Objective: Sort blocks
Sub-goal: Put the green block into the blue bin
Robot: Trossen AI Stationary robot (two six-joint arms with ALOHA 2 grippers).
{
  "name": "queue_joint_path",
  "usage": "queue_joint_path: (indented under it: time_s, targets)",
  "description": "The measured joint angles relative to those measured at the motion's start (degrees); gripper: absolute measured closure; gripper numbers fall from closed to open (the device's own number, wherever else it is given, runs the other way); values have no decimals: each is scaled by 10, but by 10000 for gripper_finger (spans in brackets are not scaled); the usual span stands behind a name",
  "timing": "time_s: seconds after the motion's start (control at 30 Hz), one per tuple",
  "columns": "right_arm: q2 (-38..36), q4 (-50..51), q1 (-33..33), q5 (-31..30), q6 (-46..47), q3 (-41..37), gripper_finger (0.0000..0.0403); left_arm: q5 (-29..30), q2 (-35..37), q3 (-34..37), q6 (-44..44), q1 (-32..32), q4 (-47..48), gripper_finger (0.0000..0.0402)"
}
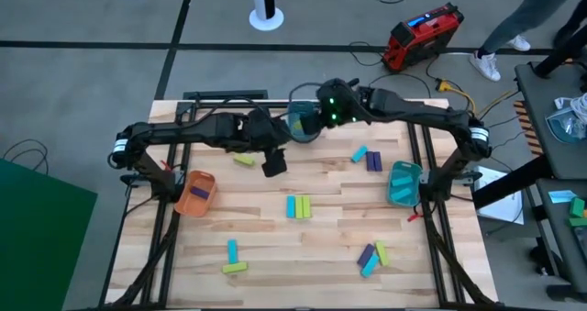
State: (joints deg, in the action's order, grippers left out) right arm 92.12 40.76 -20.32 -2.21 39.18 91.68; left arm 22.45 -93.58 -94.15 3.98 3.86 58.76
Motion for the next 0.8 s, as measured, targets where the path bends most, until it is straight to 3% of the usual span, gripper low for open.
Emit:
queue_joint_path:
  time_s: [0.23, 0.47, 0.67, 0.8]
  targets:
    - [83, -8, -75, -2, -54, 0, 357, 2, 0, 0, 47, 0, 77, 192]
    - [149, -2, -85, -3, -66, 0, 356, 8, 2, 0, 79, 0, 118, 202]
    - [143, -5, -82, -24, -58, 0, 301, 9, 11, 1, 90, 0, 116, 206]
    - [137, -9, -82, -24, -61, 0, 288, 10, 16, 1, 89, 0, 115, 206]
